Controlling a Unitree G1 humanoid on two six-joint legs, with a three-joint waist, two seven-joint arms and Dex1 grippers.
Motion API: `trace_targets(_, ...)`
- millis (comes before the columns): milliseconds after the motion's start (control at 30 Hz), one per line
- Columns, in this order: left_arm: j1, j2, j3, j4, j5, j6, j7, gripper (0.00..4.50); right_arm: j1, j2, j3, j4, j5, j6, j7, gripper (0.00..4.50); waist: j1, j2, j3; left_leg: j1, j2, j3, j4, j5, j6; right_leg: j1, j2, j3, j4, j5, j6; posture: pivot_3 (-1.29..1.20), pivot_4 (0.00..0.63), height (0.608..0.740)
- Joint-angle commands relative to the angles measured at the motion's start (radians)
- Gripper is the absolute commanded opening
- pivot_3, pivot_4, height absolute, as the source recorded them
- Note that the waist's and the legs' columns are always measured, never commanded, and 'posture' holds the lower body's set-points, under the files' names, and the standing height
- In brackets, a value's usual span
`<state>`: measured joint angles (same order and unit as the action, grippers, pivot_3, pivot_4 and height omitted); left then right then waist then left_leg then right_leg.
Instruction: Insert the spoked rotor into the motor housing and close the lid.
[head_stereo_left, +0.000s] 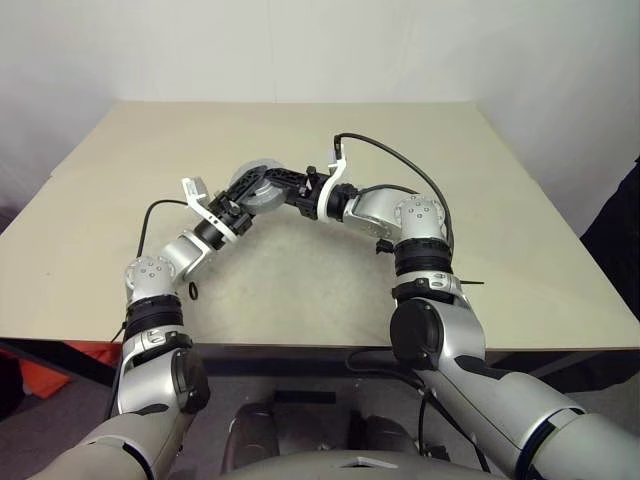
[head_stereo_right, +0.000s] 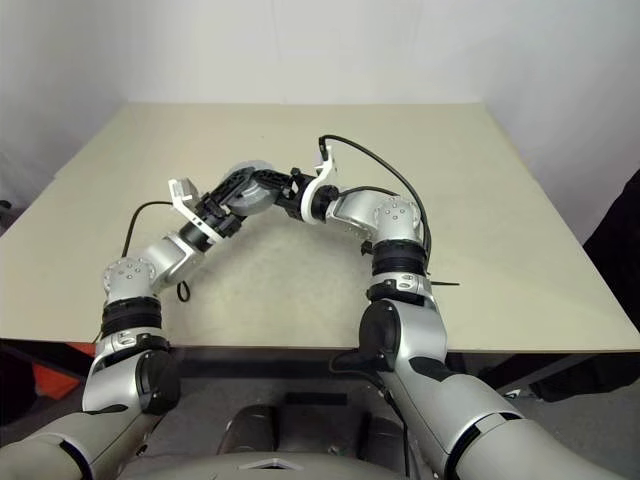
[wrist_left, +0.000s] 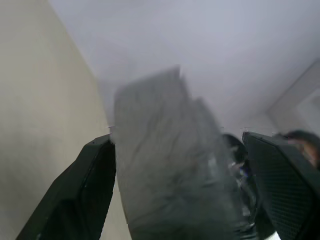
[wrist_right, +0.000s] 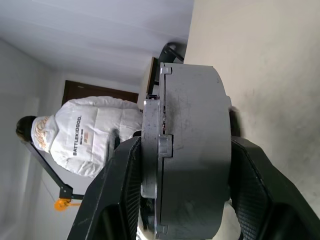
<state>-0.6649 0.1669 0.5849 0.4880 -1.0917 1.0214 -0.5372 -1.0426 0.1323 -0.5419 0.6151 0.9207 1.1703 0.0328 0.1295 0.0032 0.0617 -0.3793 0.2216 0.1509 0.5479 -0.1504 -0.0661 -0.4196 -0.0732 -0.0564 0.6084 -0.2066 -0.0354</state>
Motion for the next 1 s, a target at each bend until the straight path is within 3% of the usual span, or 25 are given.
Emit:
trace_targets(33, 0.004, 0.013, 0.002, -0.046, -0.015, -0.014, 0.007, 2.85, -0.005, 0.04, 0.004, -0.067, 0.04, -0.039, 0.018, 2.01, -0.005, 0.0, 0.0, 0.0, 0.0, 0.0, 0.0, 0.0, 0.0, 0.0, 0.0, 0.0, 0.0, 0.0, 0.0, 0.0, 0.0, 0.74)
trace_targets(100, 0.009, 0.018, 0.002, -0.048, -0.02, -0.016, 0.014, 2.49, -0.003, 0.036, 0.008, -0.062, 0.041, -0.051, 0.017, 2.01, -0.005, 0.0, 0.0, 0.0, 0.0, 0.0, 0.0, 0.0, 0.0, 0.0, 0.0, 0.0, 0.0, 0.0, 0.0, 0.0, 0.0, 0.74)
trace_targets(467, 0.013, 0.03, 0.007, -0.032, -0.035, -0.045, 0.04, 2.46, -0.01, 0.026, 0.033, -0.017, 0.023, -0.14, 0.005, 2.01, -0.003, 0.0, 0.0, 0.0, 0.0, -0.001, 0.005, 0.0, 0.0, 0.001, 0.0, 0.0, 0.001, 0.002, 0.001, 0.0, 0.0, 0.74)
trace_targets(633, 0.022, 0.034, -0.032, -0.035, 0.021, -0.117, 0.012, 2.46, -0.006, 0.023, 0.046, -0.015, 0.025, -0.151, 0.005, 2.01, -0.003, 0.0, 0.0, -0.001, 0.0, -0.001, 0.008, 0.0, 0.0, 0.001, 0.0, 0.0, 0.003, 0.002, 0.001, 0.0, 0.0, 0.74)
trace_targets(833, 0.005, 0.043, -0.026, 0.021, 0.014, -0.126, 0.016, 4.46, 0.0, 0.024, 0.053, -0.02, 0.031, -0.157, -0.003, 2.01, -0.004, 0.0, 0.0, 0.0, 0.001, -0.002, 0.013, 0.0, 0.0, 0.002, 0.0, 0.0, 0.007, 0.002, 0.001, 0.0, 0.0, 0.74)
trace_targets(1000, 0.003, 0.045, -0.025, 0.03, 0.021, -0.132, 0.006, 4.46, 0.001, 0.023, 0.058, -0.021, 0.031, -0.16, -0.005, 2.01, -0.004, 0.0, 0.0, 0.0, 0.001, -0.002, 0.015, 0.0, 0.0, 0.002, 0.0, 0.001, 0.01, 0.002, 0.001, 0.0, 0.0, 0.74)
